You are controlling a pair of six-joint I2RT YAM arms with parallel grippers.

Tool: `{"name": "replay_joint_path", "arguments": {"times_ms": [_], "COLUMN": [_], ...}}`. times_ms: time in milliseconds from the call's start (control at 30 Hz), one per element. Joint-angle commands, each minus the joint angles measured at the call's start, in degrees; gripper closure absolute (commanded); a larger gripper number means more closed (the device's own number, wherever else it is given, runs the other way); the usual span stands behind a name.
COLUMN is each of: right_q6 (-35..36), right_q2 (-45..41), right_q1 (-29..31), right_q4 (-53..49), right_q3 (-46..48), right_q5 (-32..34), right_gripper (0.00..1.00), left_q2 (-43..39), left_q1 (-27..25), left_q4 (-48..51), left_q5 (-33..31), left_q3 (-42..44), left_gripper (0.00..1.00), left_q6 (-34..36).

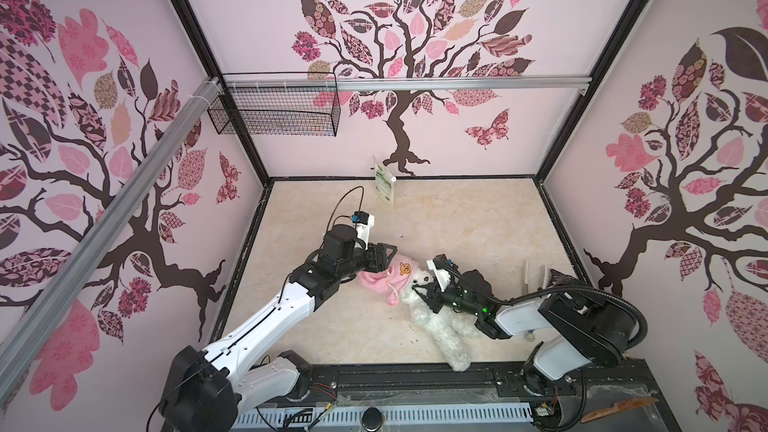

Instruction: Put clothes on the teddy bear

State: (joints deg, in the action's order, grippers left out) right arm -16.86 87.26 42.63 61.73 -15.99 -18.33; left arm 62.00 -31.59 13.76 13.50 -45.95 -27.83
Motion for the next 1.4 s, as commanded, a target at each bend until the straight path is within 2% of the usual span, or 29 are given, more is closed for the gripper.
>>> {"name": "replay_joint_path", "arguments": {"times_ms": [0,133,233,467,633,833,1067,1233,1367], "right_q6": [4.0,7.3,9.4,11.1,10.3,8.3,6.8,3.8,4.6], "right_q2": [-4.9,-10.9,-14.5,-17.9,-17.3,-16.6,-15.5,-13.9,-13.6], "right_q1": [-2.2,-3.7,-3.7,-3.7,-3.8,-3.7,-3.8,-3.7,-3.5], "right_q4": [-2.2,-6.2,-8.8,-12.2,-11.4,-10.0,-8.1,-4.2,-4.8], "right_q3": [0.9,1.4,1.2,0.0,-0.3,-1.2,-2.0,-2.4,-2.3], "right_q5": [-4.5,-6.3,-6.8,-9.4,-10.5,-11.3,-12.0,-14.0,-14.4], "right_gripper": [0.86,0.86,0.86,0.86,0.86,0.86,0.86,0.86,0.86], "left_q2": [-2.0,-1.6,0.1,5.5,8.3,10.7,10.7,10.3,9.6], "left_q1": [1.7,5.1,5.1,5.1,4.5,1.9,1.4,0.9,1.7], "left_q4": [11.2,15.2,17.8,22.1,21.6,22.1,20.9,16.2,12.7], "left_q5": [5.2,17.5,21.9,24.6,24.0,21.6,20.7,26.2,29.8], "left_q3": [-2.2,-2.5,-4.1,-7.8,-8.8,-9.0,-7.2,-6.6,-6.2], "left_gripper": [0.48,0.61,0.66,0.73,0.77,0.76,0.73,0.71,0.68], "left_q6": [-0.2,0.9,3.8,9.8,10.9,12.9,12.5,9.8,7.8]}}
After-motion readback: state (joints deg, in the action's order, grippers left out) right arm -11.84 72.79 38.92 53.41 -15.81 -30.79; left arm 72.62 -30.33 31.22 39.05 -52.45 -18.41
